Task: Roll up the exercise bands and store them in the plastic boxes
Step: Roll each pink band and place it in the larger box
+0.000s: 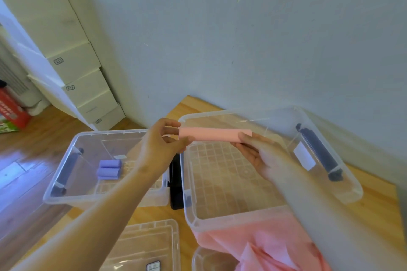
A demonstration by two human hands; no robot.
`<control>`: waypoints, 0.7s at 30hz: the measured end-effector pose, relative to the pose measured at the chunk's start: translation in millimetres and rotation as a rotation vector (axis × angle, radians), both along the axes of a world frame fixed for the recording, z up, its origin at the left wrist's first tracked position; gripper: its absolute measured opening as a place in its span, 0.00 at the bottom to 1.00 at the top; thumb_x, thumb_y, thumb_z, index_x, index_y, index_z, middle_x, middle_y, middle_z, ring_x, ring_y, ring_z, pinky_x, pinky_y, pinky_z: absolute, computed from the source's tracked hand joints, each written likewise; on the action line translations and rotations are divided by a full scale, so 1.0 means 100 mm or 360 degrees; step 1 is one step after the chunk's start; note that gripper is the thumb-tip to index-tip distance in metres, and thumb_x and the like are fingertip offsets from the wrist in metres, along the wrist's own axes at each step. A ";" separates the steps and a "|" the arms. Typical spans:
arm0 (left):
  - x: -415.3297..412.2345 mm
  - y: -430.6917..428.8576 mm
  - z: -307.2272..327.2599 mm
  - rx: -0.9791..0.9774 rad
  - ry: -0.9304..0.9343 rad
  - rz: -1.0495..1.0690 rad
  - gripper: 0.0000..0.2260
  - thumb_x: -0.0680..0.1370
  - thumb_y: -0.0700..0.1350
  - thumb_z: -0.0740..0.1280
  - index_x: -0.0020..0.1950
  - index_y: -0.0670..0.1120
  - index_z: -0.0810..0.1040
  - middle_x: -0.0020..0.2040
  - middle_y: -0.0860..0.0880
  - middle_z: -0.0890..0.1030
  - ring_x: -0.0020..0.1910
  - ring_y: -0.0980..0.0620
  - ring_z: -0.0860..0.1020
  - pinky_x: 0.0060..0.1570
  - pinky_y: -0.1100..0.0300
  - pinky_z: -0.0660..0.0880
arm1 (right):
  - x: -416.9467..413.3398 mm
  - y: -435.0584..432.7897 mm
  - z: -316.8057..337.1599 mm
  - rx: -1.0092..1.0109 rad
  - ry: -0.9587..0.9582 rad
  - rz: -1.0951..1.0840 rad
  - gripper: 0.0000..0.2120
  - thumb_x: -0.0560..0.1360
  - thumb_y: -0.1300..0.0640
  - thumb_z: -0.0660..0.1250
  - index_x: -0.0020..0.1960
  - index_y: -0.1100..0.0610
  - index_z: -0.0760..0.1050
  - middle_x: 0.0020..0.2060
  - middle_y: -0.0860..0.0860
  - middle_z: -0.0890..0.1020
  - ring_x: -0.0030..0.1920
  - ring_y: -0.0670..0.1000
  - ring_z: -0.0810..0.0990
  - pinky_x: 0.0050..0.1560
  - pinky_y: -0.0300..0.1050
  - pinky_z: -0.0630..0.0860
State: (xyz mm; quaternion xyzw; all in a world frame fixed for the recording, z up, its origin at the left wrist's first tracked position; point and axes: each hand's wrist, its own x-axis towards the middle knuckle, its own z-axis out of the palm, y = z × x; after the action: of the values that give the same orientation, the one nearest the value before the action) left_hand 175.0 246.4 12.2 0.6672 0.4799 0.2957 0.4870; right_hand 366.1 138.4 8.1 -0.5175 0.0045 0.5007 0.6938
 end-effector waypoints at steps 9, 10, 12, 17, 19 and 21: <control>-0.06 0.08 -0.38 0.0527 0.0576 -0.0142 0.29 0.76 0.58 0.68 0.74 0.54 0.65 0.75 0.56 0.63 0.76 0.56 0.50 0.74 0.53 0.49 | 0.21 0.11 -0.25 -0.0163 -0.0103 -0.0004 0.16 0.68 0.70 0.71 0.55 0.67 0.76 0.45 0.61 0.83 0.40 0.53 0.85 0.37 0.38 0.81; -0.06 0.10 -0.42 0.0482 0.0610 -0.0210 0.30 0.76 0.58 0.67 0.76 0.54 0.62 0.77 0.57 0.59 0.77 0.56 0.46 0.75 0.51 0.46 | 0.22 0.14 -0.29 -0.0187 -0.0114 -0.0011 0.16 0.68 0.70 0.71 0.55 0.67 0.76 0.46 0.61 0.83 0.40 0.54 0.85 0.36 0.38 0.81; -0.05 0.13 -0.46 0.0430 0.0589 -0.0301 0.31 0.76 0.58 0.66 0.77 0.54 0.61 0.79 0.58 0.54 0.77 0.58 0.41 0.77 0.48 0.44 | 0.24 0.22 -0.37 -0.0234 -0.0133 -0.0034 0.14 0.69 0.71 0.71 0.54 0.67 0.76 0.46 0.61 0.82 0.41 0.54 0.84 0.35 0.38 0.81; -0.05 0.17 -0.52 0.0380 0.0506 -0.0328 0.30 0.76 0.57 0.67 0.76 0.55 0.61 0.78 0.60 0.54 0.76 0.61 0.39 0.77 0.45 0.45 | 0.28 0.42 -0.61 -0.0378 -0.0212 -0.0054 0.10 0.70 0.72 0.70 0.49 0.66 0.76 0.45 0.61 0.81 0.34 0.52 0.83 0.35 0.38 0.81; -0.04 0.17 -0.52 0.0365 0.0501 -0.0339 0.30 0.77 0.56 0.67 0.76 0.55 0.60 0.78 0.60 0.53 0.76 0.61 0.39 0.76 0.45 0.44 | 0.30 0.46 -0.72 -0.0434 -0.0257 -0.0028 0.14 0.70 0.72 0.70 0.55 0.69 0.75 0.47 0.62 0.81 0.37 0.54 0.82 0.38 0.41 0.82; -0.04 0.18 -0.52 0.0358 0.0499 -0.0351 0.30 0.77 0.56 0.66 0.77 0.55 0.60 0.78 0.61 0.52 0.76 0.61 0.38 0.76 0.45 0.43 | 0.30 0.48 -0.81 -0.0475 -0.0262 0.0000 0.17 0.70 0.72 0.70 0.58 0.69 0.74 0.45 0.61 0.81 0.39 0.54 0.82 0.48 0.45 0.81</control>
State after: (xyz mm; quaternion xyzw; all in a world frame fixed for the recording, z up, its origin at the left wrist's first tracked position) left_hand 171.2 264.0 -39.9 0.8036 0.4378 0.1849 0.3584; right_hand 396.6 186.9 -73.2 -0.6542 0.0221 0.4503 0.6072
